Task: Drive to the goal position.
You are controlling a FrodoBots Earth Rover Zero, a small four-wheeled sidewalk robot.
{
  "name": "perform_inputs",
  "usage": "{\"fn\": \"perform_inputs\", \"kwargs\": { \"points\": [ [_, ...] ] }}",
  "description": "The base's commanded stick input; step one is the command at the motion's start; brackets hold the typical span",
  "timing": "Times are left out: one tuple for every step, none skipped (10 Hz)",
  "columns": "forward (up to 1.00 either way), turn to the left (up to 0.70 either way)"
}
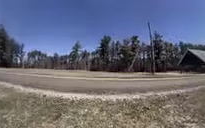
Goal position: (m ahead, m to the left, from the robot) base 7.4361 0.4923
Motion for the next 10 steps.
{"fn": "perform_inputs", "kwargs": {
  "points": [
    [0.7,0.0],
    [0.7,0.0],
    [0.7,0.0],
    [0.7,0.0],
    [0.7,0.0],
    [0.7,0.0],
    [0.7,0.0],
    [0.7,0.0],
    [0.7,0.0],
    [0.7,0.0]
  ]
}}
